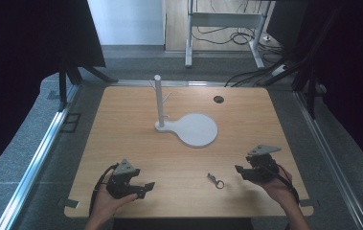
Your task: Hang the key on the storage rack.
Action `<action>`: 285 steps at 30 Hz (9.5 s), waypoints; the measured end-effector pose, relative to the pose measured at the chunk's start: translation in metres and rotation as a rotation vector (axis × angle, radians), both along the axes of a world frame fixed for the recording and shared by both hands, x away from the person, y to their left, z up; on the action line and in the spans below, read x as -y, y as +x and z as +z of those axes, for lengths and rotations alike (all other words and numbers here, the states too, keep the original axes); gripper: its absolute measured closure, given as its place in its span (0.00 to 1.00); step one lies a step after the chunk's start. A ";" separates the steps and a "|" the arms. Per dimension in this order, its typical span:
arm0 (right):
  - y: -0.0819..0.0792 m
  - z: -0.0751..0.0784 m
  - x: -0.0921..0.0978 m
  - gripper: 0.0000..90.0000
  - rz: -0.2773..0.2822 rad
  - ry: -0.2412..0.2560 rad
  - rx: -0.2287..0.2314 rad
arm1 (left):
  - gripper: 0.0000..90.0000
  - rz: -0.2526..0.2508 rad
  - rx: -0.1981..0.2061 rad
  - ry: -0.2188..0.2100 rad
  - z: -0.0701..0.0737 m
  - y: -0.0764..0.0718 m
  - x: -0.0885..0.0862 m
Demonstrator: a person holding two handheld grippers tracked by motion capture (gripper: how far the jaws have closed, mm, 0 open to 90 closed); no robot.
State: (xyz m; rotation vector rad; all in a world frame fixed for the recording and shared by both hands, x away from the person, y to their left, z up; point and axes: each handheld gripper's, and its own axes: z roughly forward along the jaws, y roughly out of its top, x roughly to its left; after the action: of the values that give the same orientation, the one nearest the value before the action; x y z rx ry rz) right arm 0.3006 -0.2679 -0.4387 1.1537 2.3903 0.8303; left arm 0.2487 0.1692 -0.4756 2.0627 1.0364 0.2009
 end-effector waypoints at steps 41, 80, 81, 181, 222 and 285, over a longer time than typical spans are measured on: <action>0.017 -0.020 -0.075 0.71 0.229 -0.158 -0.280 | 0.26 -0.054 -0.006 0.038 -0.005 -0.001 0.010; 0.020 -0.040 -0.097 0.93 0.250 -0.257 -0.343 | 0.26 -0.069 -0.013 0.050 -0.009 -0.001 0.014; 0.020 -0.040 -0.097 0.94 0.249 -0.258 -0.344 | 0.26 -0.069 -0.014 0.050 -0.009 -0.001 0.014; 0.146 0.072 -0.169 0.94 0.176 -0.138 -0.177 | 0.27 -0.080 -0.010 0.041 -0.005 -0.002 0.012; 0.195 0.082 -0.209 0.94 0.154 -0.136 -0.176 | 0.27 -0.092 -0.017 0.017 -0.004 -0.002 0.009; 0.248 0.091 -0.240 0.94 0.096 -0.149 -0.156 | 0.27 -0.130 -0.022 0.007 -0.005 -0.003 0.014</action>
State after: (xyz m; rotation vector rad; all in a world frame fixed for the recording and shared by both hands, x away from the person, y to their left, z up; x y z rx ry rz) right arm 0.5487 -0.0280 -0.3481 1.0878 2.6026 0.5987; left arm 0.2459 0.1548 -0.4811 2.1342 0.9126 0.1159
